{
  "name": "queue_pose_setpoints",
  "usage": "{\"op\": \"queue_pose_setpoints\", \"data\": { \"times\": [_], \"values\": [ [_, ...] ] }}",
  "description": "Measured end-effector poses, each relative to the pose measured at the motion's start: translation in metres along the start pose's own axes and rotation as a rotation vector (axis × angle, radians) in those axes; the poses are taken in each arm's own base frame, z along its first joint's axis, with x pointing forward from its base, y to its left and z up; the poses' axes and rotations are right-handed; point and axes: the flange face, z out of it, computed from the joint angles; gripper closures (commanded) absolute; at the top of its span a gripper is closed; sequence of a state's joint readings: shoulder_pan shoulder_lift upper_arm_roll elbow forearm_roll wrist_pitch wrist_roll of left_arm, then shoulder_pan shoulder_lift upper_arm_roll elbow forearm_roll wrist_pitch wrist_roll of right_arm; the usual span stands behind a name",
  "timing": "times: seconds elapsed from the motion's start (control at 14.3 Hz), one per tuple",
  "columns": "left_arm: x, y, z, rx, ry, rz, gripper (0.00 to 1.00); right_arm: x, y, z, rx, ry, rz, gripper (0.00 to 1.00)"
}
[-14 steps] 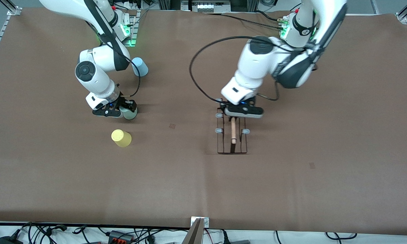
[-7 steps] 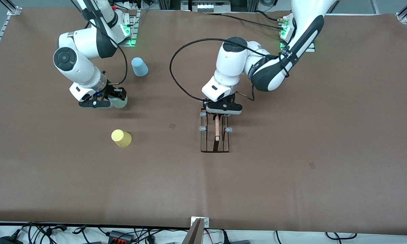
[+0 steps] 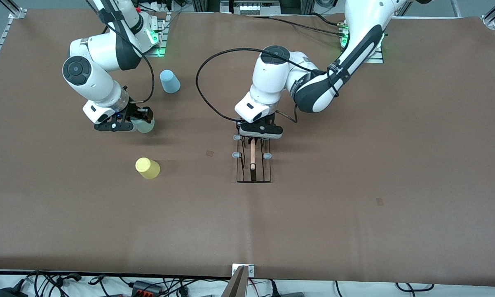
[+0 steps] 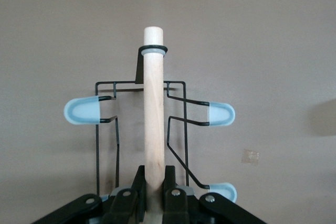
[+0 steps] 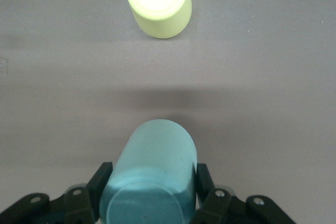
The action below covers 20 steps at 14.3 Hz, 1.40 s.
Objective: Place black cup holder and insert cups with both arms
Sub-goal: 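Carry the rack to the table middle with the left gripper, then carry the teal cup over the rack while the left gripper withdraws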
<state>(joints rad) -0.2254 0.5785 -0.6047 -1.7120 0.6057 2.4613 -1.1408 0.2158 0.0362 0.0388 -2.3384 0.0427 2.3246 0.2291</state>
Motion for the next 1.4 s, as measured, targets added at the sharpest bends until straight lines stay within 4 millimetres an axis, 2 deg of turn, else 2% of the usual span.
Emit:
{"op": "queue_pose_setpoints", "data": {
  "times": [0.07, 0.21, 0.28, 0.35, 0.63, 0.84, 0.98, 1.05, 1.26, 1.4],
  "values": [
    [0.000, 0.000, 0.000, 0.000, 0.000, -0.001, 0.83, 0.000, 0.000, 0.000, 0.000, 0.001, 0.001, 0.90],
    [0.001, -0.001, 0.002, 0.002, -0.001, 0.000, 0.38, 0.001, 0.001, -0.001, 0.001, 0.002, 0.003, 0.89],
    [0.001, -0.002, 0.003, 0.007, 0.005, 0.012, 0.23, 0.001, 0.002, -0.001, 0.001, 0.002, 0.004, 0.89],
    [0.001, -0.002, 0.004, 0.015, 0.018, 0.031, 0.19, 0.001, 0.002, -0.001, 0.001, 0.002, 0.005, 0.89],
    [0.008, -0.009, 0.004, 0.061, 0.033, 0.069, 0.17, 0.001, 0.002, -0.002, 0.001, 0.003, 0.005, 0.89],
    [0.029, -0.029, -0.012, 0.184, 0.016, 0.167, 0.15, 0.005, -0.003, -0.016, 0.006, 0.020, 0.053, 0.89],
    [0.046, -0.052, -0.034, 0.285, -0.005, 0.236, 0.15, 0.006, -0.018, -0.037, 0.002, 0.004, 0.114, 0.89],
    [0.051, -0.060, -0.044, 0.328, -0.021, 0.257, 0.16, 0.007, -0.030, -0.054, -0.004, -0.013, 0.144, 0.89],
    [0.048, -0.065, -0.066, 0.361, -0.079, 0.244, 0.16, 0.011, -0.067, -0.108, -0.008, -0.029, 0.205, 0.89],
    [0.054, -0.075, -0.079, 0.388, -0.103, 0.283, 0.16, 0.009, -0.087, -0.123, 0.027, -0.027, 0.251, 0.89]
  ]
}}
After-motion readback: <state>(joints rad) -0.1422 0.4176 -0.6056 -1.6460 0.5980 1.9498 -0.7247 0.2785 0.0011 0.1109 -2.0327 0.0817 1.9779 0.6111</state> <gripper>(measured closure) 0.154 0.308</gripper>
